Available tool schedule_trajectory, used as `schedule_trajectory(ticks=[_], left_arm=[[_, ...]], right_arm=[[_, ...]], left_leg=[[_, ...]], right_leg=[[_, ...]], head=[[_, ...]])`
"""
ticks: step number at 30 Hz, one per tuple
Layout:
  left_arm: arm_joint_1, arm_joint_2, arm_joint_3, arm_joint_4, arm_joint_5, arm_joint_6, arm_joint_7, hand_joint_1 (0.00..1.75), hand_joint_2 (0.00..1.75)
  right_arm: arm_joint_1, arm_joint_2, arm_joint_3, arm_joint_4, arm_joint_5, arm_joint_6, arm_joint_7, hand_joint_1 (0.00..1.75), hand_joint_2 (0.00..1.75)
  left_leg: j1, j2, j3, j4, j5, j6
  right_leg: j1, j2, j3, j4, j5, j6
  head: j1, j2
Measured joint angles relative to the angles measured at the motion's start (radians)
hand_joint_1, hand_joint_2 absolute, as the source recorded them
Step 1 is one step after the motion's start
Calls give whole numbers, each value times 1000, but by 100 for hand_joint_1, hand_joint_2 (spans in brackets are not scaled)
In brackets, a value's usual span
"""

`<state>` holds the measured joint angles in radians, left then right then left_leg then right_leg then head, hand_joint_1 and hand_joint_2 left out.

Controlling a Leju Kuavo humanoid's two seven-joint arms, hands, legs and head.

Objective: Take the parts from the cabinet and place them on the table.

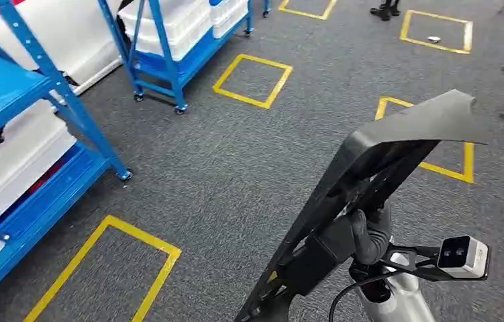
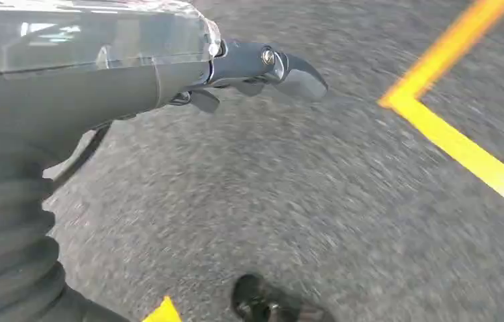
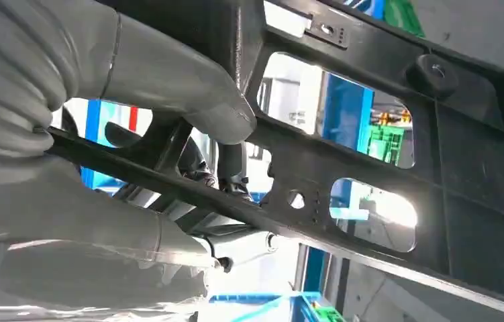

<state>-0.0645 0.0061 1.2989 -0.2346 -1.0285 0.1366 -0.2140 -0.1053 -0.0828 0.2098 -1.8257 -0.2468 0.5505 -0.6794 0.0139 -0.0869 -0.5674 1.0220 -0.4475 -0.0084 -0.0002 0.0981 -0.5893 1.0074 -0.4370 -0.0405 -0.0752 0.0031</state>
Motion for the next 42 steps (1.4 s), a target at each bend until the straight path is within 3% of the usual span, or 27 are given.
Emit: schedule_trajectory(ticks=[1,4,5,6,7,9,11,12,14,15,16,20,22,23,25,26,27,29,30,31,33,35,36,37,38,40,42], left_arm=[[1,0,-1,0,-4,-3,-5,0,175],[-3,5,-7,0,-5,-8,-6,0,175],[-6,5,-11,0,-7,-12,-7,0,175],[-8,5,-13,0,-10,-17,-7,0,175],[-8,5,-15,0,-15,-19,-6,0,175],[-4,5,-16,0,-17,-22,-4,0,175],[-4,5,-16,0,-19,-22,-3,0,175],[-5,5,-16,0,-19,-21,-3,0,175],[-7,3,-16,0,-16,-19,-2,0,175],[-7,3,-16,0,-15,-16,-1,0,175],[-7,2,-16,0,-14,-13,-1,0,175],[-14,1,-16,0,-13,-7,4,0,175],[-14,-3,-16,0,-16,-7,5,0,175],[-13,-5,-16,0,-16,-7,7,0,175],[-9,-8,-15,0,-11,-4,17,0,175],[-6,-10,-14,0,-6,0,20,0,175],[-4,-12,-13,0,-3,4,26,0,175],[-5,-15,-11,0,5,13,30,0,175],[-5,-15,-10,0,6,18,31,0,175],[-5,-15,-8,0,9,22,31,0,175],[-5,-16,-2,0,16,30,31,0,175],[-10,-16,2,0,17,35,28,0,175],[-11,-19,3,0,17,35,27,0,175],[-12,-20,4,0,17,35,26,0,175],[-10,-20,5,0,17,35,25,0,175],[-4,-20,9,0,16,35,25,0,175],[-1,-20,10,0,13,34,24,0,175]], right_arm=[[0,0,4,-1,2,-2,0,175,175],[15,0,10,-10,5,-12,-1,175,175],[19,0,10,-19,8,-16,-2,175,175],[23,0,10,-26,10,-17,-3,175,175],[23,0,15,-37,13,-17,-3,175,175],[26,0,23,-52,16,-18,-3,175,175],[29,0,30,-61,17,-19,-2,175,175],[28,0,34,-67,18,-20,-2,175,175],[27,0,39,-81,19,-19,0,175,175],[25,0,43,-89,19,-15,0,175,175],[20,0,50,-93,19,-13,2,175,175],[13,0,84,-116,29,-19,10,175,175],[6,-3,101,-127,31,-35,5,175,175],[3,-8,108,-127,26,-39,0,175,175],[8,-34,117,-125,7,-25,-2,175,175],[14,-47,116,-124,2,-10,-2,175,175],[18,-53,115,-124,0,4,-2,175,175],[21,-56,115,-124,-3,26,-2,175,175],[21,-60,115,-124,-8,28,-2,175,175],[19,-64,115,-121,-16,27,-2,175,175],[17,-77,115,-114,-31,26,-2,175,175],[18,-92,115,-108,-42,23,-3,175,175],[18,-98,114,-106,-43,22,-3,175,175],[15,-107,113,-103,-46,21,-3,175,175],[11,-109,113,-101,-47,21,-3,175,175],[13,-111,113,-97,-47,18,-3,175,175],[22,-116,113,-93,-46,12,-3,175,175]], left_leg=[[5,-8,11,-27,-9,1],[-8,21,15,-25,-8,6],[7,37,22,-43,2,15],[2,48,27,-49,3,18],[1,61,28,-49,2,25],[-3,92,28,-49,-1,27],[-3,121,29,-48,-5,23],[-3,132,32,-48,-8,21],[-2,155,41,-43,-17,13],[-5,164,46,-39,-24,6],[-12,171,45,-34,-32,-2],[-6,211,63,-38,-42,-25],[1,134,40,20,-86,-29],[2,114,6,92,-126,-28],[1,97,-79,258,-189,-28],[1,96,-106,299,-191,-25],[1,96,-105,285,-165,-23],[2,87,-49,138,-67,-19],[5,55,-11,45,-19,-16],[6,14,1,14,-29,-13],[3,26,5,-2,-29,-9],[-1,43,10,-6,-24,7],[6,55,13,-16,-17,17],[3,66,16,-21,-14,23],[1,76,15,-21,-14,29],[-6,101,14,-20,-16,31],[-10,127,13,-19,-18,32]], right_leg=[[4,14,-6,7,-1,6],[-11,49,-15,0,7,29],[-6,43,-16,8,3,33],[-2,-19,-27,30,-12,34],[-1,-61,-57,86,-50,38],[-9,-86,-140,247,-124,46],[-19,-91,-182,322,-130,56],[-23,-94,-166,290,-103,59],[-28,-120,-65,107,-15,61],[-26,-173,-16,19,-1,59],[-15,-183,-13,14,-9,48],[-11,-129,-18,11,-9,24],[-16,-111,-12,7,-7,12],[-15,-104,-12,7,-7,7],[-9,-78,-12,8,-7,4],[-6,-64,-12,9,-8,4],[-6,-50,-11,10,-8,4],[-6,-21,-10,16,-10,7],[-7,-8,-10,19,-13,11],[-3,0,-13,23,-14,15],[-8,20,-22,24,-9,28],[-11,40,-24,18,-4,46],[-14,32,-24,24,-8,48],[-8,-28,-38,53,-32,49],[-7,-58,-68,113,-69,50],[-10,-84,-141,263,-134,55],[-14,-91,-162,309,-132,56]], head=[[0,0],[0,0],[0,0],[0,0],[0,0],[0,0],[0,0],[0,0],[0,0],[0,0],[0,0],[0,0],[0,0],[0,0],[0,0],[0,0],[0,0],[0,0],[0,0],[0,0],[0,0],[0,0],[0,0],[0,0],[0,0],[0,0],[0,0]])
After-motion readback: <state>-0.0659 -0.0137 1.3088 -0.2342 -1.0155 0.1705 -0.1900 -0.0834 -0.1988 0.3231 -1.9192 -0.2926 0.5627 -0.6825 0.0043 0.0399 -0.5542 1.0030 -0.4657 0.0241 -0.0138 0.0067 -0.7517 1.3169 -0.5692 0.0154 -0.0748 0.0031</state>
